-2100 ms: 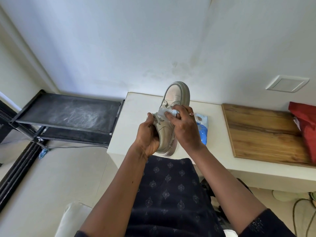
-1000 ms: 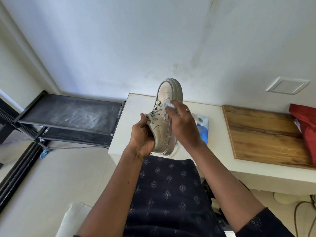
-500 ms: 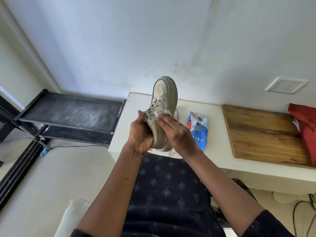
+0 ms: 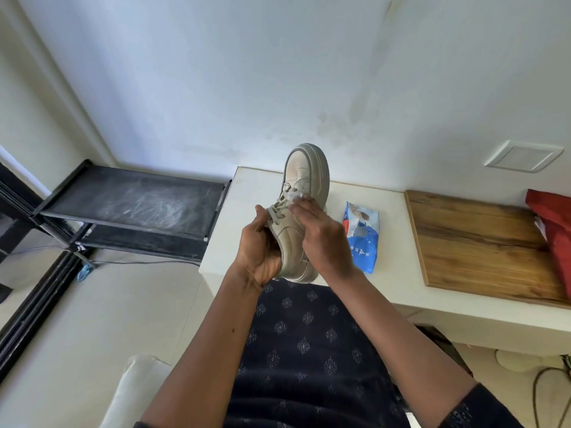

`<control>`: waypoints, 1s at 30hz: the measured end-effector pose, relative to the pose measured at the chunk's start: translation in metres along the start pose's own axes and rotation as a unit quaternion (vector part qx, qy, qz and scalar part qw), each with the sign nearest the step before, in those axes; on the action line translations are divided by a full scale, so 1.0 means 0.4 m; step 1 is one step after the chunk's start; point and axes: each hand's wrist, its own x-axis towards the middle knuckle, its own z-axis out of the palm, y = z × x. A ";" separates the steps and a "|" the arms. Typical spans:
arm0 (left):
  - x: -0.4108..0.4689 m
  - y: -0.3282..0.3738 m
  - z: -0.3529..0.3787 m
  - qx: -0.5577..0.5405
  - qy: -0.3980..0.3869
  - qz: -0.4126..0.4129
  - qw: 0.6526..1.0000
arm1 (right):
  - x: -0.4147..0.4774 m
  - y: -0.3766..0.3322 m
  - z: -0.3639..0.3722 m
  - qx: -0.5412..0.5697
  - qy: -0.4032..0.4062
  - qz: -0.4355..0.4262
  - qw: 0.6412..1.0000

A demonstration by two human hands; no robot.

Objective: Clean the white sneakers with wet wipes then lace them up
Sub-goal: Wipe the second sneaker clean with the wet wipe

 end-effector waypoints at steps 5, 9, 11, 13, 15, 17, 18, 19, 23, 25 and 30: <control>0.006 0.007 -0.008 -0.027 -0.004 -0.003 1.000 | -0.064 -0.035 -0.006 0.005 -0.004 -0.052 0.999; 0.003 0.001 -0.007 -0.024 -0.011 -0.007 1.000 | -0.089 -0.046 -0.006 0.013 -0.022 -0.073 0.997; 0.000 0.005 -0.004 -0.022 -0.026 -0.020 0.999 | -0.066 -0.037 -0.017 0.012 -0.038 -0.091 0.995; -0.001 0.005 -0.001 -0.019 -0.036 -0.034 0.999 | -0.033 -0.028 -0.028 0.004 -0.063 -0.089 0.994; -0.002 0.003 0.004 -0.014 -0.042 -0.040 0.998 | -0.002 -0.024 -0.029 -0.007 -0.078 -0.060 0.995; -0.004 0.001 0.010 -0.012 -0.057 -0.040 0.997 | 0.018 -0.028 -0.027 -0.016 -0.063 -0.038 0.997; -0.006 0.001 0.012 -0.010 -0.064 -0.040 0.997 | 0.022 -0.034 -0.028 -0.020 -0.046 -0.033 0.998; -0.007 0.000 0.013 -0.007 -0.072 -0.041 0.997 | 0.022 -0.041 -0.030 -0.020 -0.023 -0.034 0.999; -0.013 0.001 0.006 -0.031 -0.120 -0.048 0.991 | 0.003 -0.055 -0.037 0.009 0.029 -0.047 0.998; -0.009 0.001 0.003 -0.043 -0.126 -0.031 0.991 | -0.017 -0.061 -0.038 0.020 0.019 -0.060 0.998; -0.003 -0.017 -0.005 -0.050 -0.145 -0.045 0.987 | -0.031 -0.069 -0.032 0.003 -0.016 -0.061 0.998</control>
